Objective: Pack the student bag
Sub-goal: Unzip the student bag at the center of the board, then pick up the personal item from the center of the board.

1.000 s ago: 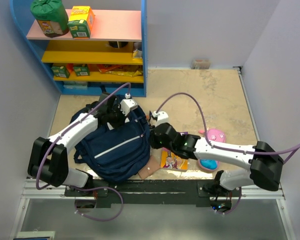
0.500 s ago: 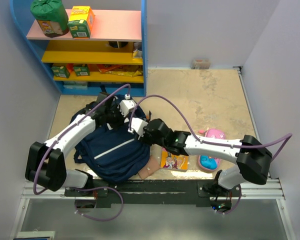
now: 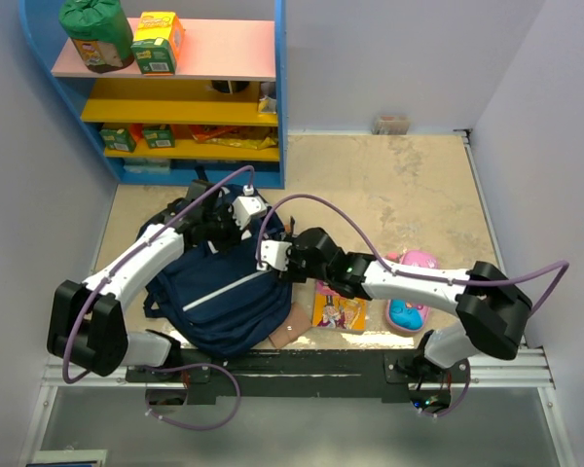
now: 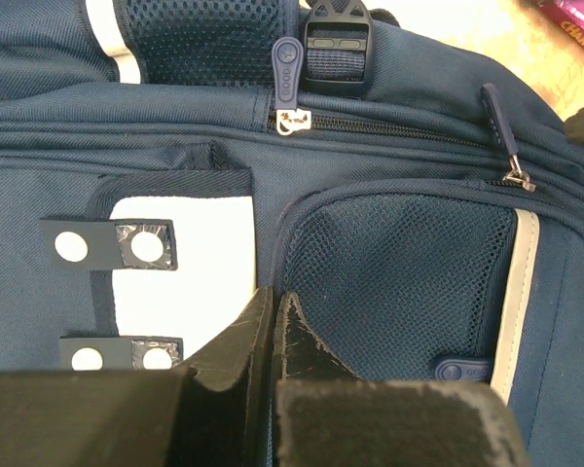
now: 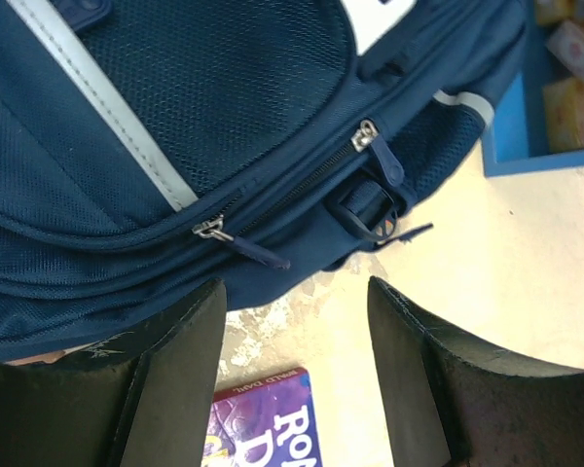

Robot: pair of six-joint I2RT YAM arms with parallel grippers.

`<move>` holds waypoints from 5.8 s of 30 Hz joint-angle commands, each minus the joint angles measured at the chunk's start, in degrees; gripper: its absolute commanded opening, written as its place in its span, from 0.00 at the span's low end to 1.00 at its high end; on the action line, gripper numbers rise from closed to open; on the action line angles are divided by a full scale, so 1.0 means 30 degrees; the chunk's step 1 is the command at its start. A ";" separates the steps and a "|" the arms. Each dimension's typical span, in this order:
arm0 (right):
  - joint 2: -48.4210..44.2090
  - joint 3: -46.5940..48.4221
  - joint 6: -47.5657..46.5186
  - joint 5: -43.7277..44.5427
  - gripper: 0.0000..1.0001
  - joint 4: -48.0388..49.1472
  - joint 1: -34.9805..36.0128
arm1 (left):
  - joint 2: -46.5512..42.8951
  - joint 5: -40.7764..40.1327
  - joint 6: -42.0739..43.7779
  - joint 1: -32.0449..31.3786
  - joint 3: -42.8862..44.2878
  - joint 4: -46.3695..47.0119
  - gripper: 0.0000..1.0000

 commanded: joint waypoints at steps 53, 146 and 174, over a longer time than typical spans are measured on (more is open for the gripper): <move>-0.0614 -0.1221 0.6122 0.2762 0.00 0.0339 0.5923 | -0.0227 -0.0368 -0.1748 0.0084 0.0472 0.1517 0.00; -0.8321 -0.5731 2.5634 0.3619 0.60 -0.0980 0.4082 | -0.1981 0.2298 0.0330 -0.3545 0.1709 -0.4225 0.82; -0.5570 -0.7726 2.5607 0.2591 0.56 0.2740 0.4054 | -0.3977 -0.4589 -0.0370 -0.4574 -0.0612 0.0639 0.01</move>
